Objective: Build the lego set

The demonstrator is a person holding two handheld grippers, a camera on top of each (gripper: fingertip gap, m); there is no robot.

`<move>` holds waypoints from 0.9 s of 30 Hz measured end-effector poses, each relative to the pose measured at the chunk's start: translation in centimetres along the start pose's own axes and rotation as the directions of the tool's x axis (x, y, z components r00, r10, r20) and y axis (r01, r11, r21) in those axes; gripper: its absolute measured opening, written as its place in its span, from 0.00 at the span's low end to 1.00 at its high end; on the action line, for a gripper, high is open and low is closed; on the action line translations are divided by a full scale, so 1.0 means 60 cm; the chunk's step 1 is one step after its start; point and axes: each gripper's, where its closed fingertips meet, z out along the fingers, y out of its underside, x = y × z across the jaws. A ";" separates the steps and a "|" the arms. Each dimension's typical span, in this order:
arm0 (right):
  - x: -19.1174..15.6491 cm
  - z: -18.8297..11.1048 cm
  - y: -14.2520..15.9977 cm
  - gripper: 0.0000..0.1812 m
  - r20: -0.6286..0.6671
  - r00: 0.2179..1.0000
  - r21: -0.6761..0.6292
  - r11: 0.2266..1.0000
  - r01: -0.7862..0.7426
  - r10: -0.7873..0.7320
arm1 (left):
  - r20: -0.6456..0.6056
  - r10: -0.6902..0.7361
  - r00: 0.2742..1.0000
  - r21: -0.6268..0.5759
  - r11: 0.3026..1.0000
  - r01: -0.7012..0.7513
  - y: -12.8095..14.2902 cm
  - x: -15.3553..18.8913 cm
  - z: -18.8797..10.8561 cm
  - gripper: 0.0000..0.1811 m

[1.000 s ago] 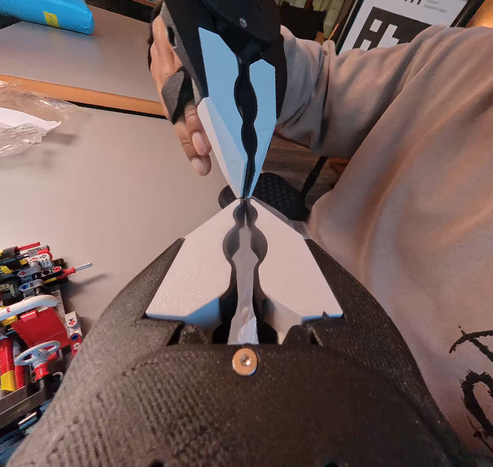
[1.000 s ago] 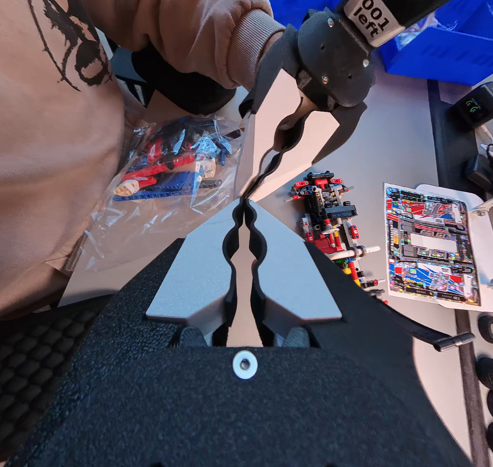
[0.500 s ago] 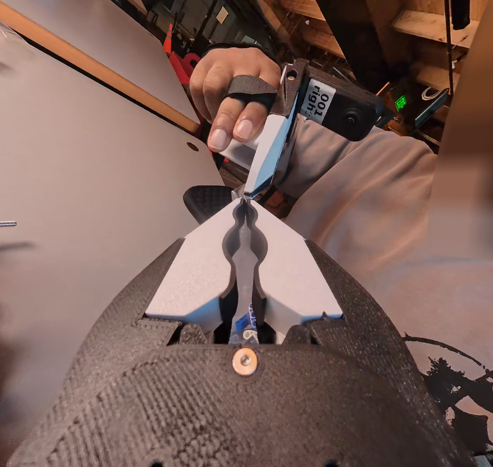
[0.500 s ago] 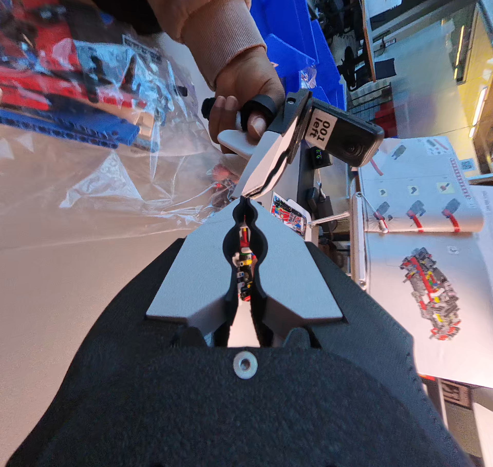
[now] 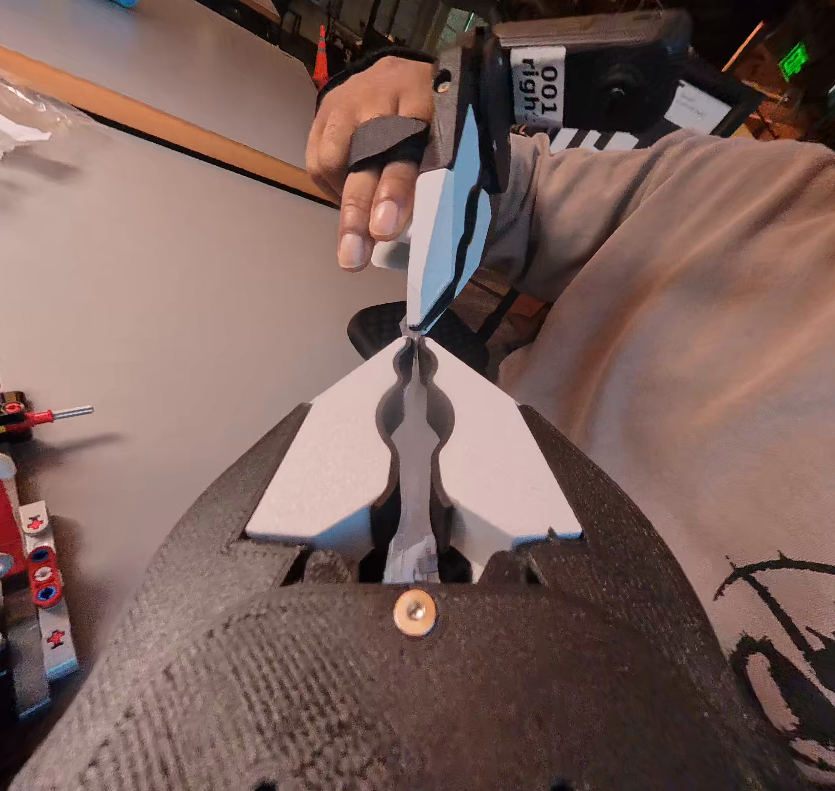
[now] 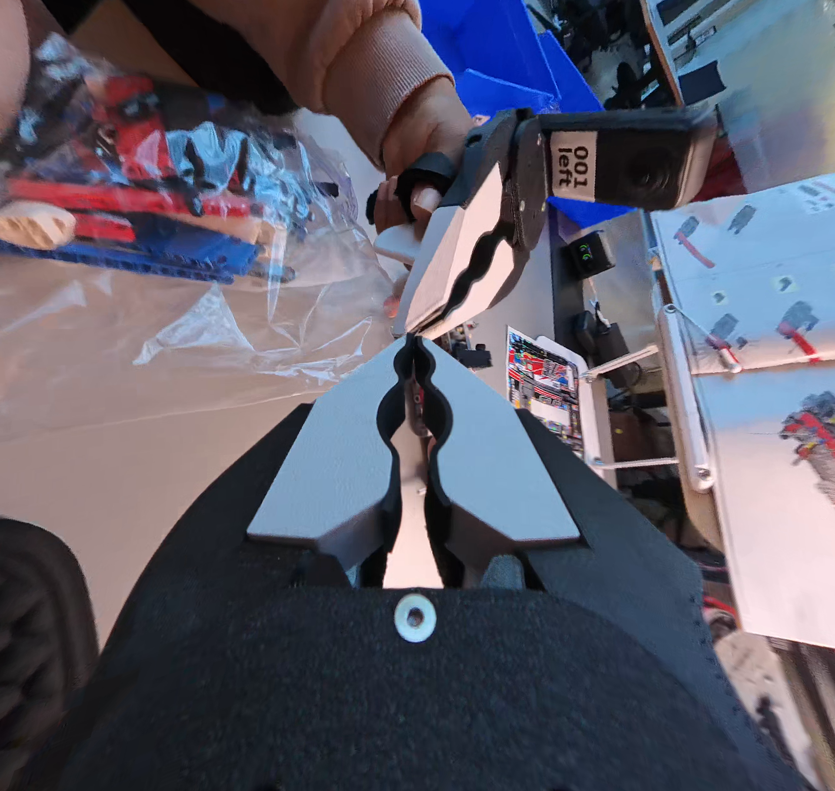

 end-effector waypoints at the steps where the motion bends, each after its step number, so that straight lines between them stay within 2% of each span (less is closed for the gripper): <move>1: -0.001 0.000 -0.002 0.00 0.018 0.999 0.011 0.999 -0.034 0.033 | 0.007 0.026 1.000 0.003 1.000 -0.026 -0.002 0.002 -0.001 0.01; 3: -0.002 0.000 -0.004 0.00 0.035 0.998 0.022 0.998 -0.060 0.059 | 0.014 0.062 0.998 0.019 0.998 -0.062 -0.008 0.007 -0.003 0.03; 9: -0.004 -0.001 -0.008 0.00 0.095 0.987 0.023 0.991 -0.135 0.132 | 0.071 0.155 0.985 -0.016 0.988 -0.155 -0.007 0.007 -0.003 0.00; 13: -0.001 0.002 0.003 0.00 0.068 0.995 -0.029 0.997 -0.076 0.078 | 0.119 0.084 0.989 -0.017 0.996 -0.082 -0.009 -0.009 -0.004 0.00; 15: 0.002 0.007 0.013 0.00 0.022 1.000 -0.071 0.997 0.007 -0.006 | 0.104 -0.026 0.994 0.012 1.000 0.024 -0.006 -0.022 -0.006 0.00; 17: -0.004 0.017 0.029 0.00 -0.004 0.988 -0.149 0.977 0.152 -0.154 | 0.077 -0.114 0.991 0.015 0.993 0.113 0.005 -0.037 -0.005 0.00; 21: -0.016 0.026 0.057 0.00 -0.019 0.904 -0.265 0.874 0.408 -0.428 | 0.053 -0.214 0.975 0.020 0.977 0.213 0.024 -0.060 0.003 0.00; 24: -0.027 0.028 0.069 0.00 -0.010 0.836 -0.305 0.798 0.520 -0.548 | 0.027 -0.251 0.968 0.009 0.968 0.251 0.035 -0.068 0.010 0.00; 27: -0.040 0.028 0.077 0.00 0.005 0.796 -0.316 0.754 0.575 -0.605 | 0.011 -0.277 0.961 -0.007 0.961 0.277 0.047 -0.073 0.019 0.00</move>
